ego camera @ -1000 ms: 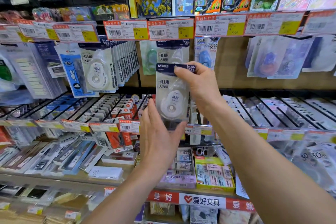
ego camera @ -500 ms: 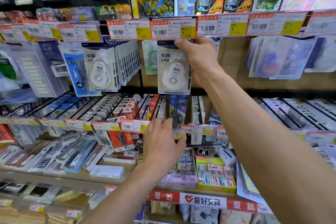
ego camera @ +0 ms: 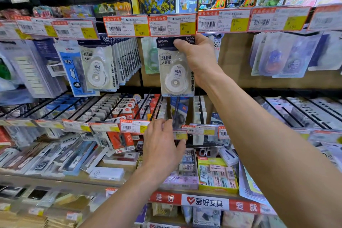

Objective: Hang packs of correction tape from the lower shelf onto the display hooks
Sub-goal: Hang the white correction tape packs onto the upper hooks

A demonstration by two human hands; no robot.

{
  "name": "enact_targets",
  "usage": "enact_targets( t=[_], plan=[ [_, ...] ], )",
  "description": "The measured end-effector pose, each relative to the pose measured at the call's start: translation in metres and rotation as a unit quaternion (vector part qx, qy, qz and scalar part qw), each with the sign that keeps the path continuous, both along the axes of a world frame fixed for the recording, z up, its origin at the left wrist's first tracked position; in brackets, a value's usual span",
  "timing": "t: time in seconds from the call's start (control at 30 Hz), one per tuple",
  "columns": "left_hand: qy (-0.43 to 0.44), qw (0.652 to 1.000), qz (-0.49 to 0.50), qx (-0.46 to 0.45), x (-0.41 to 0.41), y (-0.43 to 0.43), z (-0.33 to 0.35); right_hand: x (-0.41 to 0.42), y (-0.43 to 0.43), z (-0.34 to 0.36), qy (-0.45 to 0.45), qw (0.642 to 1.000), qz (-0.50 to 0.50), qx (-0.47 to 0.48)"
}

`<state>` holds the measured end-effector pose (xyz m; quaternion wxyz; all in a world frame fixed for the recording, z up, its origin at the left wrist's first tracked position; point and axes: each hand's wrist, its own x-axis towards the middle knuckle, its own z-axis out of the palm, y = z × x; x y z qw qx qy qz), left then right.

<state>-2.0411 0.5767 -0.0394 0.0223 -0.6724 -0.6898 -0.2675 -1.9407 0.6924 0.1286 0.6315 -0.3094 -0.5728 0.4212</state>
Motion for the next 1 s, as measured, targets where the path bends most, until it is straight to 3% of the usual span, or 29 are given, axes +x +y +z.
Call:
enact_targets(
  t=[0.4, 0.7, 0.83, 1.0],
  plan=[
    [0.012, 1.0, 0.001, 0.007, -0.001, 0.0, -0.003, -0.005, 0.006, 0.003, -0.02, 0.999, -0.022, -0.017],
    [0.049, 0.999, -0.003, 0.009, -0.006, 0.001, -0.008, -0.011, 0.016, -0.001, -0.192, 0.948, -0.247, 0.065],
    [0.057, 0.998, -0.001, 0.012, -0.007, 0.001, -0.009, -0.01, 0.013, -0.005, -0.286, 0.916, -0.274, 0.07],
    [0.045, 0.999, -0.004, 0.008, -0.006, -0.001, -0.007, -0.003, 0.006, -0.025, -0.266, 0.92, -0.256, 0.131]
  ],
)
